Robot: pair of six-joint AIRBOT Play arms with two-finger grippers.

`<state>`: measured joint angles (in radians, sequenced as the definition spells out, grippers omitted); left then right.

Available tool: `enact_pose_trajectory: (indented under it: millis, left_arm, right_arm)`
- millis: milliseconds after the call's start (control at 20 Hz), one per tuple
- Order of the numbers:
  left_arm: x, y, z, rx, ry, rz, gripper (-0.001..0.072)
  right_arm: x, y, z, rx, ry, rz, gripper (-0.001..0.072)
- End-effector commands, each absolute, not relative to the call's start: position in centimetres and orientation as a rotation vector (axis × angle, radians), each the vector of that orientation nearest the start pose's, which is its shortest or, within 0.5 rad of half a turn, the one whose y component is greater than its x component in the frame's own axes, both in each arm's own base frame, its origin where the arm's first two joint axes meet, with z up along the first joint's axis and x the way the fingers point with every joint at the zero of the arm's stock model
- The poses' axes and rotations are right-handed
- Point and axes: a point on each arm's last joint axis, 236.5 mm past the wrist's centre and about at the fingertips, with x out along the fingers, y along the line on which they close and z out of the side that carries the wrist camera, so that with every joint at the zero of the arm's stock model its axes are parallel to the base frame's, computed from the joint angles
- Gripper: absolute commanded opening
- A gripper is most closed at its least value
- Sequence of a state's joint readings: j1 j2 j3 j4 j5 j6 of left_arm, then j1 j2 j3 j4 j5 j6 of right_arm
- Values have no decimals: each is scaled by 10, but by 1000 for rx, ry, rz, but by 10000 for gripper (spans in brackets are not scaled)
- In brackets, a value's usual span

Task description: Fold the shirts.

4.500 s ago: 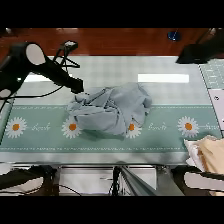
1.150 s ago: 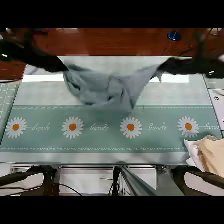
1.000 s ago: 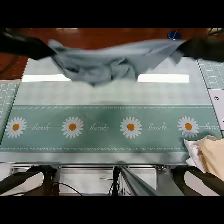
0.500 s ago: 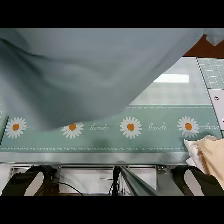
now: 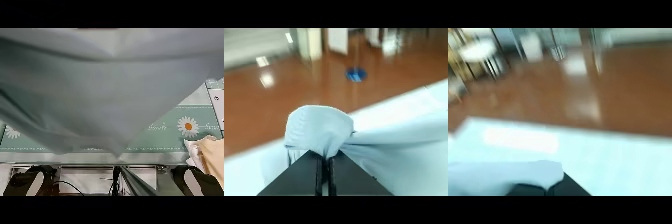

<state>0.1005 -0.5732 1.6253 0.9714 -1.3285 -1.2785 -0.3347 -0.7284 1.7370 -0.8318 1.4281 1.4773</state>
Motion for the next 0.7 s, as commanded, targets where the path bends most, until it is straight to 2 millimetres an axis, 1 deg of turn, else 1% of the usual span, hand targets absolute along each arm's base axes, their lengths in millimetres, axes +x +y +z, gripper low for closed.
enact_pose_trajectory:
  millis: [0, 50, 100, 150, 200, 250, 350, 400, 450, 550, 600, 650]
  left_arm:
    - [203, -113, 365, -84, 425, -502, 25]
    - [215, -113, 339, -122, 495, -504, 25]
    - [231, -114, 310, -177, 554, -510, 25]
    - [248, -118, 288, -248, 580, -521, 25]
    - [269, -123, 267, -323, 583, -530, 25]
    - [288, -128, 250, -358, 570, -538, 25]
    - [327, -139, 210, -382, 574, -530, 25]
    - [344, -149, 188, -382, 598, -529, 25]
    - [361, -161, 167, -376, 629, -533, 26]
    - [395, -178, 127, -347, 657, -514, 26]
    - [411, -180, 109, -335, 659, -487, 26]
    - [426, -178, 92, -334, 657, -450, 26]
  right_arm:
    - [236, 38, 333, 201, 711, 202, 18]
    - [243, 26, 307, 209, 792, 168, 18]
    - [254, 22, 287, 236, 840, 165, 18]
    - [268, 21, 270, 277, 862, 175, 18]
    - [288, 22, 254, 331, 862, 190, 18]
    - [307, 22, 241, 382, 850, 198, 18]
    - [345, 22, 220, 463, 822, 215, 18]
    - [362, 26, 209, 461, 821, 229, 18]
    - [378, 34, 199, 454, 830, 253, 18]
    - [406, 53, 176, 422, 845, 300, 19]
    - [420, 59, 163, 405, 850, 308, 19]
    - [436, 62, 149, 393, 848, 299, 19]
